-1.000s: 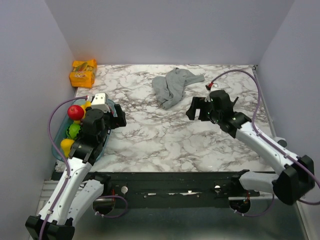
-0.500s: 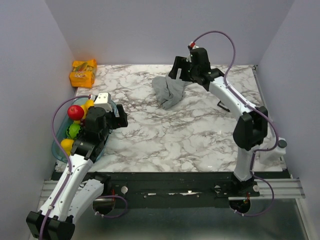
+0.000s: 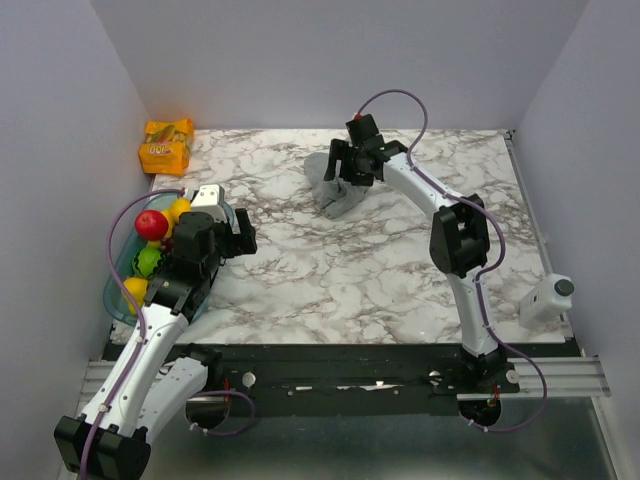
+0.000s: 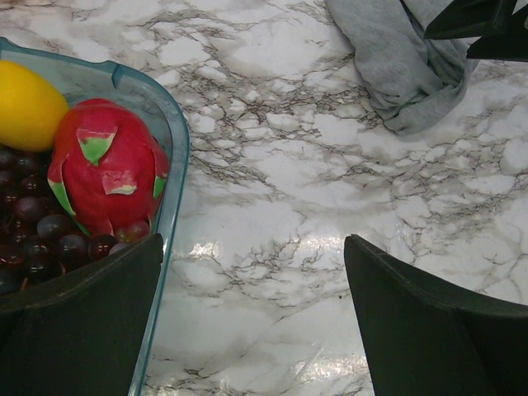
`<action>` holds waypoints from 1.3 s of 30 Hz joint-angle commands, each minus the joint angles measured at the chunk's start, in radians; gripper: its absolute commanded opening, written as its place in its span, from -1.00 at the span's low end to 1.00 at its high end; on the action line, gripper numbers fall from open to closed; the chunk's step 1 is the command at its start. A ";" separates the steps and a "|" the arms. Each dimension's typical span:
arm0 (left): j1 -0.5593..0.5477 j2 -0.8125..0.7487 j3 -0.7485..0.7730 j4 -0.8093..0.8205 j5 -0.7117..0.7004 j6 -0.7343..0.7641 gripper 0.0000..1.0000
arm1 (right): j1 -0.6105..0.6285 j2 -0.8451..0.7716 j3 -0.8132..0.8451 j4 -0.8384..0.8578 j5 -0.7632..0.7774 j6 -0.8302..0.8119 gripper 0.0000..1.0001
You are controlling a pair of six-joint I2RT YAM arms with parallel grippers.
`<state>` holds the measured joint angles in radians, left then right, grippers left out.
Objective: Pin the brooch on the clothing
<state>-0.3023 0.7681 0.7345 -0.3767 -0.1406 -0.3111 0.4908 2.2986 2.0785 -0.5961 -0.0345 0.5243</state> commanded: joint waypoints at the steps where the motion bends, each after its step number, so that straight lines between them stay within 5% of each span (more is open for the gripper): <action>1: 0.008 0.005 0.017 0.001 0.025 0.007 0.97 | 0.017 0.019 -0.003 -0.037 0.085 0.014 0.75; 12: 0.012 -0.003 0.016 0.001 0.038 0.003 0.97 | 0.035 0.012 -0.077 -0.067 0.199 -0.003 0.65; 15: 0.012 -0.001 0.017 0.001 0.038 0.003 0.97 | 0.037 0.019 -0.075 -0.057 0.163 -0.004 0.49; 16: 0.012 0.000 0.017 0.002 0.036 0.001 0.97 | 0.037 0.016 -0.080 -0.051 0.154 -0.012 0.13; 18: 0.012 0.000 0.016 0.001 0.033 0.003 0.97 | 0.041 -0.005 -0.100 -0.007 0.119 -0.036 -0.25; 19: 0.012 -0.001 0.014 0.001 0.033 0.001 0.97 | 0.046 -0.024 -0.124 0.014 0.101 -0.065 -0.72; 22: 0.012 -0.007 0.011 -0.001 0.033 0.001 0.97 | 0.072 -0.123 -0.242 0.070 0.079 -0.092 -0.99; 35: -0.053 0.028 -0.004 0.056 0.121 0.001 0.97 | 0.336 -0.789 -1.155 0.191 0.133 0.022 -0.96; 36: -0.064 0.058 0.000 0.061 0.125 0.001 0.97 | 0.350 -0.816 -1.190 0.191 0.107 0.038 -0.90; 39: -0.119 0.126 0.045 0.073 0.125 0.001 0.98 | 0.358 -0.939 -1.296 0.187 0.061 0.104 -0.18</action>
<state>-0.3584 0.8112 0.7349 -0.3393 -0.0555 -0.3115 0.8406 1.4662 0.8879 -0.4114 0.0658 0.5316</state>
